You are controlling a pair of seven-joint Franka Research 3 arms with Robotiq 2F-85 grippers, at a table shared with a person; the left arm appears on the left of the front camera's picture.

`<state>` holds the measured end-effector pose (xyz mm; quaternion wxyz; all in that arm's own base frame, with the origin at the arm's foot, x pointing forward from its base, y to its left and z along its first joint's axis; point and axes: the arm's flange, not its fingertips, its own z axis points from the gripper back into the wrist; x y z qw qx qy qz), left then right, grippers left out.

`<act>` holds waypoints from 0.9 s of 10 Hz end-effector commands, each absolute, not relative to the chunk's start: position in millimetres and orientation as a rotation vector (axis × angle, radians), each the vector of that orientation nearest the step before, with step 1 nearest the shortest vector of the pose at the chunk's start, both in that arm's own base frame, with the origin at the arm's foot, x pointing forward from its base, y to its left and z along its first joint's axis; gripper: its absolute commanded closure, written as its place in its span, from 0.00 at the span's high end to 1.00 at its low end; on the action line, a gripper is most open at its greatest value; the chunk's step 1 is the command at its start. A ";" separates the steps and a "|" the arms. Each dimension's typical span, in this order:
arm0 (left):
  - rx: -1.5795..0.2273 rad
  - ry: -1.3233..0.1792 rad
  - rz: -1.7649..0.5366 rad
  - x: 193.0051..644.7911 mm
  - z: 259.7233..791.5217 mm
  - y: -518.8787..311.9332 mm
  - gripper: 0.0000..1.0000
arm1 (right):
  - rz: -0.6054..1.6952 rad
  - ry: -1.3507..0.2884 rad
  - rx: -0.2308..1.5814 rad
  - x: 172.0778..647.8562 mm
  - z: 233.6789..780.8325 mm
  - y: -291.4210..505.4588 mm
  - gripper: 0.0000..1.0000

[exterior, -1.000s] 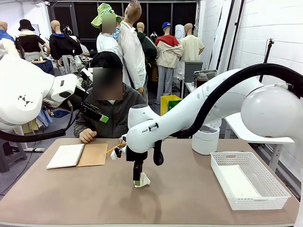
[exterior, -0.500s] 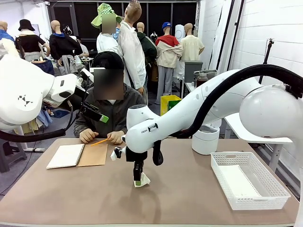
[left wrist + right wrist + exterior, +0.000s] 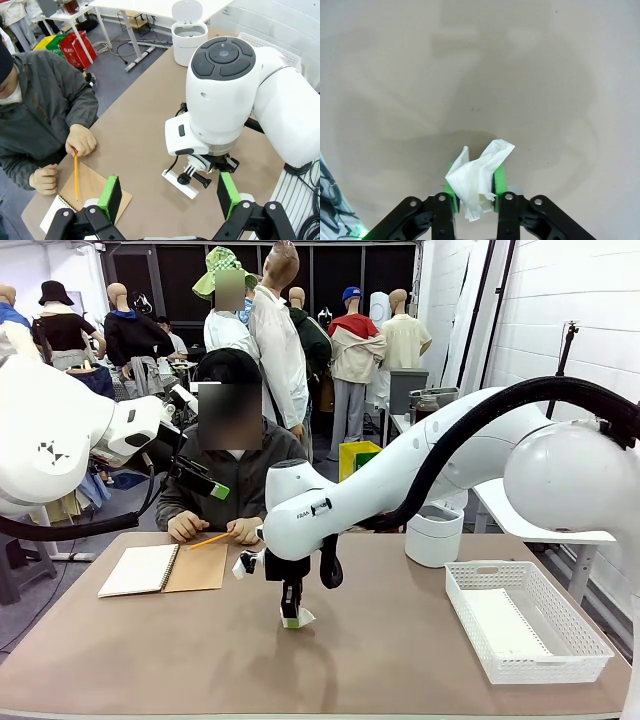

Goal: Sort the paper based on its condition.
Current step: If a person hands you a paper, place it in the Organizing basket , and if it's crumpled, put it in the Trash can.

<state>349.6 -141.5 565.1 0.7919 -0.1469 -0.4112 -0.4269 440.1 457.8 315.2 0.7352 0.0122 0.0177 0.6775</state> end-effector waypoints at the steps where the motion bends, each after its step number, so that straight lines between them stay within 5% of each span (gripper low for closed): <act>1: -0.326 -0.877 -0.911 349.6 564.3 -140.5 1.00 | 1.469 0.039 0.061 441.4 322.9 457.1 0.25; 5: -0.326 -0.877 -0.911 349.6 564.3 -140.5 1.00 | 1.413 0.038 0.159 448.7 399.3 386.7 0.25; 9: -0.326 -0.877 -0.911 349.6 564.3 -140.5 1.00 | 1.237 -0.033 -0.008 481.3 469.5 323.0 0.25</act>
